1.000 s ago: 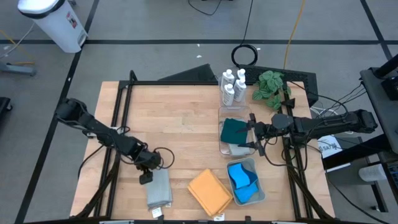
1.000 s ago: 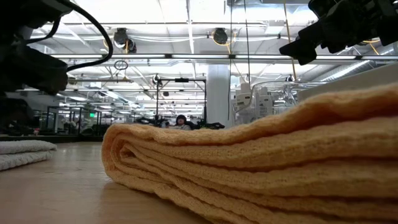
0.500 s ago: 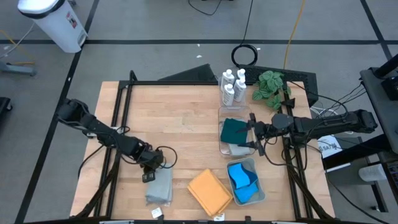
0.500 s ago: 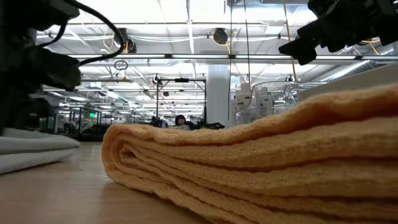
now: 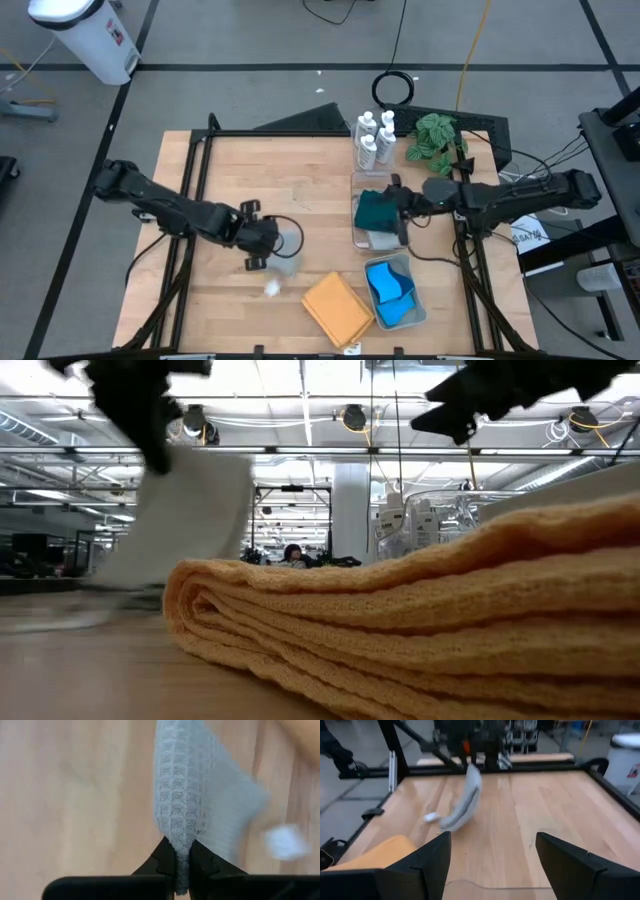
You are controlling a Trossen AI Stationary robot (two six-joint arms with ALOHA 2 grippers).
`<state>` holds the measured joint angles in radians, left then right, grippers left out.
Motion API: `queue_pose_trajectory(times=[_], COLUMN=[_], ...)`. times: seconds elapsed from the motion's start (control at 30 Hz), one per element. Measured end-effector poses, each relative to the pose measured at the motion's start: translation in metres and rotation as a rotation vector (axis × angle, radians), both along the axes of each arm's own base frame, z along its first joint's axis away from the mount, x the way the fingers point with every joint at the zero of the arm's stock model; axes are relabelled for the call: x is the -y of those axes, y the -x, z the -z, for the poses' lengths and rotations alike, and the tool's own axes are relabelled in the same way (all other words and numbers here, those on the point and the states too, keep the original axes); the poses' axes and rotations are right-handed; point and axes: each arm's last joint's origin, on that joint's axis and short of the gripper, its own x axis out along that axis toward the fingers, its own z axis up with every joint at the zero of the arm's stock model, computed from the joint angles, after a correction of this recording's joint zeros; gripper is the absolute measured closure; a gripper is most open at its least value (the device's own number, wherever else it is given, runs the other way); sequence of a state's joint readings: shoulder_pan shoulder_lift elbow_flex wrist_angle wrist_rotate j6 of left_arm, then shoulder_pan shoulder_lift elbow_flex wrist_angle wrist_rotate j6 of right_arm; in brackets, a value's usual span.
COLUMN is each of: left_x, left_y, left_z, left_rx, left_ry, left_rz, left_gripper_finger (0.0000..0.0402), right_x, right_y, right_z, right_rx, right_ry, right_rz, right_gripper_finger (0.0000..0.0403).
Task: Pick & Place Kitchen Items
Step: Put the gray towel into the bottom transparent bin
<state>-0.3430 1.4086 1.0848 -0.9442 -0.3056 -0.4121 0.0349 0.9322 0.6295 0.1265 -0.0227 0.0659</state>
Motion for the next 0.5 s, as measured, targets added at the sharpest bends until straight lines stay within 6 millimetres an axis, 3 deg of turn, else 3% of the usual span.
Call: queue_pose_trajectory(times=[0.2, 0.5], left_x=[-0.009, -0.022], left_y=[-0.015, -0.02], left_z=[-0.036, -0.037], left_rx=[0.138, 0.117], left_ry=[-0.158, -0.198], left_rz=[0.026, 0.025], left_gripper_finger=[0.0387, 0.0385], right_x=[-0.001, -0.003], right_y=[-0.046, -0.122], right_z=[-0.016, -0.046], right_rx=[-0.083, -0.138], right_ry=[0.062, 0.213], right_rz=[-0.02, -0.073], right_gripper_finger=[0.014, 0.014])
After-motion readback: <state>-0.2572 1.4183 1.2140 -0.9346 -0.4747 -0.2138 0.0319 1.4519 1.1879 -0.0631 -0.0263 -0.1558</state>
